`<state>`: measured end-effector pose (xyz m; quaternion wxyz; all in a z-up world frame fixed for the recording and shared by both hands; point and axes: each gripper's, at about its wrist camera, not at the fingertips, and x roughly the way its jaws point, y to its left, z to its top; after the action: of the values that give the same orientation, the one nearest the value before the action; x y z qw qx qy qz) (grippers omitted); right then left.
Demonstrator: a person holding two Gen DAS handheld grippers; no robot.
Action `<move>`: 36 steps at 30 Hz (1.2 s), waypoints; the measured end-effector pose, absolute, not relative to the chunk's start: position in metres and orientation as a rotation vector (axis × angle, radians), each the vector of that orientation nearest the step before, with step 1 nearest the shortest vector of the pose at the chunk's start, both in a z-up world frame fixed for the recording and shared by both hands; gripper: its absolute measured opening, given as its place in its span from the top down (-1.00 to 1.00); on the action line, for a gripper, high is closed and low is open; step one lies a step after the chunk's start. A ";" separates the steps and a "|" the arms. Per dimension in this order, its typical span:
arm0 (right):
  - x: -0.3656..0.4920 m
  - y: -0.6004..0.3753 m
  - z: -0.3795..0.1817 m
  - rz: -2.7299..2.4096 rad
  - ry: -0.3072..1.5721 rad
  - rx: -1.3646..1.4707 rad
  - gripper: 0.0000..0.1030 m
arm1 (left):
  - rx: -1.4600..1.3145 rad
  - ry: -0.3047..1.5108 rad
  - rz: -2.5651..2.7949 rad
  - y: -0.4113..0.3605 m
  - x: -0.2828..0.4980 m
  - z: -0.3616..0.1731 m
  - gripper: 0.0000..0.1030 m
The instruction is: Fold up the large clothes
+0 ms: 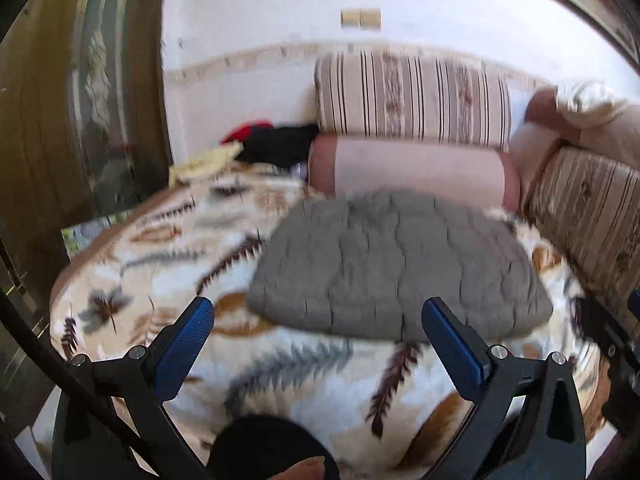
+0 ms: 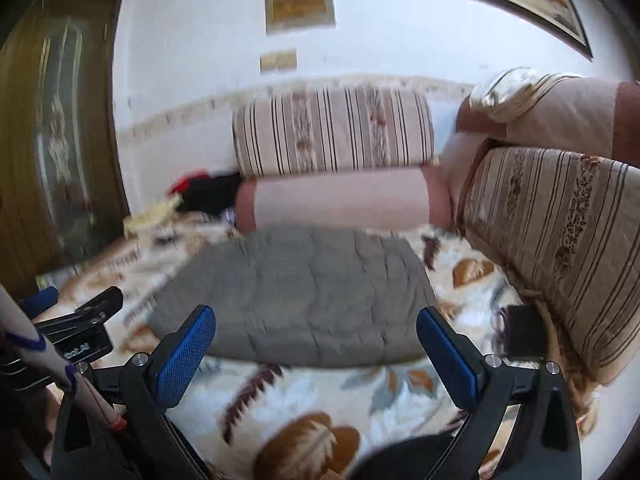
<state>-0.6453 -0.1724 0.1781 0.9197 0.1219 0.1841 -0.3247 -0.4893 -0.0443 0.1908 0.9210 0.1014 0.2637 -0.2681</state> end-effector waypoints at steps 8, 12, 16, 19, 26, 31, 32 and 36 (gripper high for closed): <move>-0.631 -0.171 0.151 -0.639 0.469 0.277 -0.99 | 0.237 0.590 -0.523 -0.043 -0.479 0.165 -1.00; -0.625 -0.165 0.149 -0.627 0.476 0.245 -0.99 | 0.244 0.602 -0.510 -0.043 -0.474 0.159 -1.00; -0.619 -0.164 0.146 -0.618 0.490 0.237 -0.99 | 0.258 0.605 -0.497 -0.045 -0.473 0.155 -1.00; -0.616 -0.165 0.144 -0.617 0.501 0.240 -0.99 | 0.268 0.610 -0.502 -0.046 -0.473 0.152 -1.00; -0.615 -0.165 0.141 -0.616 0.501 0.244 -0.99 | 0.292 0.614 -0.509 -0.052 -0.476 0.147 -1.00; -0.615 -0.167 0.139 -0.619 0.502 0.251 -0.99 | 0.297 0.613 -0.506 -0.053 -0.476 0.146 -1.00; -0.615 -0.167 0.138 -0.619 0.504 0.252 -0.99 | 0.300 0.613 -0.505 -0.053 -0.476 0.145 -1.00; -0.615 -0.168 0.137 -0.618 0.509 0.257 -0.99 | 0.306 0.619 -0.505 -0.052 -0.476 0.141 -1.00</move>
<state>-0.6146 -0.1676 0.1367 0.9129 0.1246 0.2469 -0.3001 -0.4760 -0.0523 0.1413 0.9098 0.1486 0.3001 -0.2450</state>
